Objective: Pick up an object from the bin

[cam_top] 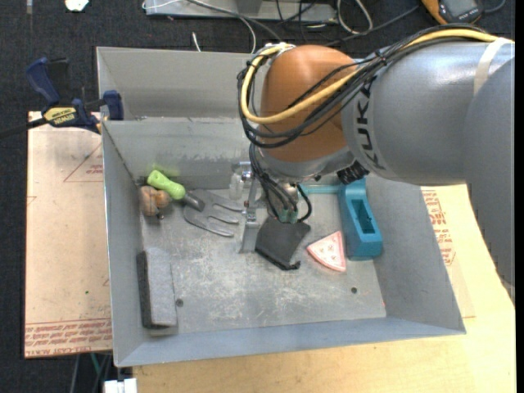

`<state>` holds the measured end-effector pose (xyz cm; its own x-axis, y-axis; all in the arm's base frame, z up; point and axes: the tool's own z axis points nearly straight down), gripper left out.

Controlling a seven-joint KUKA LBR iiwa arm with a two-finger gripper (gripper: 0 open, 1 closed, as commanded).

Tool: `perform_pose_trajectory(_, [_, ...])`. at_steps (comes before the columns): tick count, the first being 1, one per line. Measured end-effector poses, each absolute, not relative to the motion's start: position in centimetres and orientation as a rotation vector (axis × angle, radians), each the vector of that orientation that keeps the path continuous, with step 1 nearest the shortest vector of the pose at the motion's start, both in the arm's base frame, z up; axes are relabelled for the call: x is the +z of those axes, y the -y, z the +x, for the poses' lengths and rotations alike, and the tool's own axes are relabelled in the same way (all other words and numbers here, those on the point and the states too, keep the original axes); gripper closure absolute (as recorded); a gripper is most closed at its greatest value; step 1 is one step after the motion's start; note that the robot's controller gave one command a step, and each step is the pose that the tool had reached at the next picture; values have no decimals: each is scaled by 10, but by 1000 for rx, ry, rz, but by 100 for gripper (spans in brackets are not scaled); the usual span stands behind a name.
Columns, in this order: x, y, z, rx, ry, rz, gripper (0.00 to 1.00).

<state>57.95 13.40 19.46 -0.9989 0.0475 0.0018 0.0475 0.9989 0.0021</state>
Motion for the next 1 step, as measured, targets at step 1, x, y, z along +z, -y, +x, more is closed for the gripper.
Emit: perform_pose_trajectory(1, [151,-114,605,-8,3147,14,0])
